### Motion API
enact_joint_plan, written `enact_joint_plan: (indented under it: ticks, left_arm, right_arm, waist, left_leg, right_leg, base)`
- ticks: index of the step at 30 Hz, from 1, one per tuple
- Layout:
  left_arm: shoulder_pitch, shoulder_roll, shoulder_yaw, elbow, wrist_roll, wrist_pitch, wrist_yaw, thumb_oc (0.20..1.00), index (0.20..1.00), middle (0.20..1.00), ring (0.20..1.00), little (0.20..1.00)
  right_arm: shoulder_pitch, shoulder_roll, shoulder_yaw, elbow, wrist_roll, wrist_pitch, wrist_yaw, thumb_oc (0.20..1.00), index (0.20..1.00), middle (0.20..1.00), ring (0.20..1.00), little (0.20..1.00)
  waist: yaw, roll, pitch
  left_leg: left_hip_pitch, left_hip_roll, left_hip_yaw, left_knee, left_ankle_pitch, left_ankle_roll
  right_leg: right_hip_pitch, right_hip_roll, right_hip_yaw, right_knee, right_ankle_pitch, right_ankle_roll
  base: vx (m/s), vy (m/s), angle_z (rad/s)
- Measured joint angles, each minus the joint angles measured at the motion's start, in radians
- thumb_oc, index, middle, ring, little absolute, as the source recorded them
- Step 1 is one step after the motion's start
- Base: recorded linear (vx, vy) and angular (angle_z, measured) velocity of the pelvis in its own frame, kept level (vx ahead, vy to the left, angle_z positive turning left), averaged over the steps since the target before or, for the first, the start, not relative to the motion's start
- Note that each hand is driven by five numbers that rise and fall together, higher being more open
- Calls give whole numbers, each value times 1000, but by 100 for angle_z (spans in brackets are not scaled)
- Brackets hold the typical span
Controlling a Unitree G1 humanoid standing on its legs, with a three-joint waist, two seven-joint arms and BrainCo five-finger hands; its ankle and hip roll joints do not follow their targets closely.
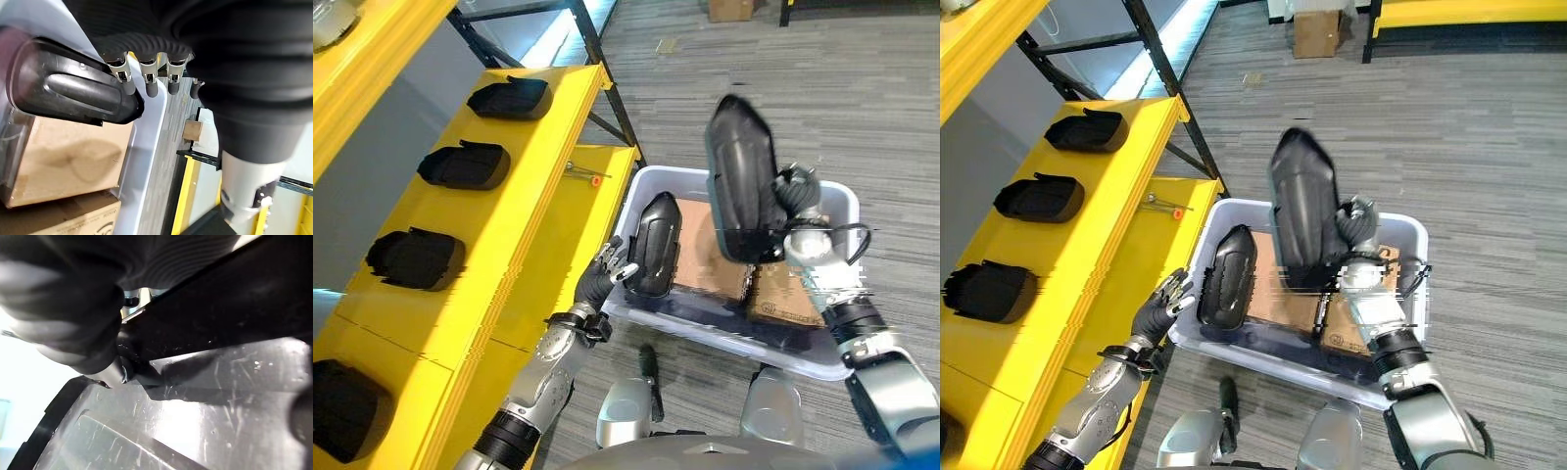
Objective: Move parts from the plastic box to the shelf.
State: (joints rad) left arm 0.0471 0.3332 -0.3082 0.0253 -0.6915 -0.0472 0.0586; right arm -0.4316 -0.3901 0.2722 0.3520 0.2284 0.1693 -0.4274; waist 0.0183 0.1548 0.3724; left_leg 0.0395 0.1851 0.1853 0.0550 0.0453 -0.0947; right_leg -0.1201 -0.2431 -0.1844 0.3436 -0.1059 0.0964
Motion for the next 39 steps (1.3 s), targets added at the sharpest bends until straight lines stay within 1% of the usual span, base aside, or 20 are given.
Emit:
enact_joint_plan:
  ticks: [4,8,11,12,13,14,15,16,17,18,20,21,22,23,24,25,26,28,34,39]
  left_arm:
    - [16,-7,35,9,16,0,-6,1000,1000,1000,1000,1000]
    - [40,-7,43,15,18,-1,-6,1000,1000,1000,1000,1000]
    - [44,-9,46,23,18,-4,3,1000,1000,1000,1000,1000]
    - [51,-15,40,41,18,-8,14,1000,1000,1000,1000,1000]
    - [31,-15,37,64,18,-9,20,1000,1000,1000,1000,1000]
    - [43,-23,38,73,18,-11,33,1000,1000,1000,1000,1000]
    - [65,1,35,86,18,-12,34,1000,1000,1000,1000,1000]
    - [64,17,38,87,18,-12,34,1000,1000,1000,1000,1000]
    - [54,17,39,99,18,-13,32,1000,1000,1000,1000,1000]
    - [43,11,38,106,18,-13,26,1000,1000,1000,1000,1000]
    - [29,4,24,118,20,-9,19,1000,1000,1000,1000,1000]
    - [22,8,25,116,33,-5,16,1000,1000,1000,1000,1000]
    - [20,15,27,115,42,-3,16,1000,1000,1000,1000,1000]
    - [22,-1,29,110,50,3,14,1000,1000,1000,1000,1000]
    - [27,-4,33,69,54,9,12,1000,1000,1000,1000,1000]
    - [20,-1,36,44,56,13,9,1000,1000,1000,1000,1000]
    - [10,-5,34,45,56,27,13,1000,1000,1000,1000,1000]
    - [10,1,43,45,57,43,13,1000,1000,1000,1000,1000]
    - [10,10,79,35,94,47,1,1000,1000,1000,1000,1000]
    - [-4,40,114,33,130,59,-17,1000,1000,1000,1000,1000]
  right_arm:
    - [148,40,155,-24,24,2,181,200,200,200,200,200]
    - [221,32,220,-60,28,2,299,200,200,200,200,200]
    - [236,23,255,-104,34,2,354,200,200,200,200,200]
    - [233,25,261,-100,34,4,368,200,200,200,200,200]
    - [226,33,267,-102,35,10,377,200,200,200,200,200]
    - [223,30,287,-99,34,14,389,200,200,200,200,200]
    - [220,34,297,-100,32,22,400,200,200,200,200,200]
    - [220,37,299,-103,33,23,404,200,200,200,200,200]
    - [228,34,299,-119,34,28,404,200,200,200,200,200]
    - [237,27,299,-136,35,34,398,200,200,200,200,200]
    - [237,13,301,-141,35,36,383,200,200,200,200,200]
    - [233,14,301,-141,38,36,382,200,200,200,200,200]
    - [229,14,301,-141,43,36,382,200,200,200,200,200]
    - [227,-2,292,-146,45,35,385,200,200,200,200,200]
    - [237,-35,288,-190,60,33,386,200,200,200,200,200]
    - [237,-52,288,-208,71,31,384,200,200,200,200,200]
    - [229,-42,274,-197,75,34,380,200,200,200,200,200]
    - [234,-33,273,-206,79,34,370,200,200,200,200,200]
    - [236,-2,289,-216,81,30,315,200,200,200,200,200]
    - [236,67,291,-215,79,28,262,200,200,200,200,200]
  waist:
    - [2,-58,-38]
    - [5,-84,-54]
    - [24,-104,-65]
    - [39,-104,-72]
    - [39,-132,-70]
    - [56,-151,-87]
    - [78,-148,-98]
    - [85,-155,-97]
    - [68,-153,-97]
    - [55,-168,-89]
    - [46,-182,-85]
    - [44,-187,-81]
    - [51,-186,-78]
    - [49,-142,-68]
    - [16,-90,-66]
    - [8,-102,-68]
    - [11,-84,-56]
    - [48,-82,-58]
    - [74,-87,-64]
    - [97,-100,-82]
  left_leg:
    - [13,32,-5,3,-13,19]
    - [8,62,-25,17,-9,27]
    - [-40,93,-56,33,62,122]
    - [-62,100,-56,41,131,119]
    - [-109,99,-79,77,220,93]
    - [-108,113,-85,70,233,57]
    - [-112,128,-73,61,205,19]
    - [-115,128,-51,51,199,10]
    - [-137,133,5,40,199,8]
    - [-144,128,58,46,198,1]
    - [-122,147,156,138,174,-25]
    - [-113,123,153,199,119,-12]
    - [-111,83,138,265,47,3]
    - [-97,65,106,288,-9,25]
    - [-76,77,95,261,-38,11]
    - [-19,50,111,184,-85,-11]
    - [19,55,117,105,-102,-15]
    - [34,15,104,6,-68,25]
    - [64,-42,99,-37,-55,15]
    - [56,-123,92,-34,-91,81]
  right_leg:
    - [-22,22,-12,96,-72,-35]
    - [-68,36,-23,222,-150,-73]
    - [-113,61,-53,295,-207,-129]
    - [-113,73,-71,307,-219,-135]
    - [-119,66,-79,372,-237,-149]
    - [-100,75,-104,352,-285,-183]
    - [-79,98,-144,304,-283,-180]
    - [-73,103,-167,263,-269,-168]
    - [-29,104,-246,158,-198,-178]
    - [-6,103,-282,94,-168,-182]
    - [22,111,-353,19,-146,-164]
    - [21,126,-354,-21,-122,-125]
    - [23,140,-353,-70,-99,-47]
    - [8,135,-368,-19,-135,63]
    - [-27,87,-296,182,-187,-111]
    - [-8,35,-263,178,-217,-147]
    - [-2,61,-247,170,-210,-128]
    - [-8,66,-236,120,-166,-132]
    - [78,58,-248,-62,-23,-76]
    - [130,-17,-268,-145,81,-58]
  base:
    - [8,-171,4]
    - [-43,-193,7]
    - [-41,-201,21]
    - [-37,-246,60]
    - [1,-92,78]
    - [-18,-66,85]
    - [-27,-36,45]
    - [-13,-31,60]
    - [-11,-29,91]
    - [-26,-25,112]
    - [-66,60,105]
    - [-20,124,61]
    - [30,143,11]
    - [65,182,44]
    - [69,207,79]
    - [70,254,91]
    - [46,237,34]
    - [73,386,-10]
    - [51,299,6]
    - [28,262,22]
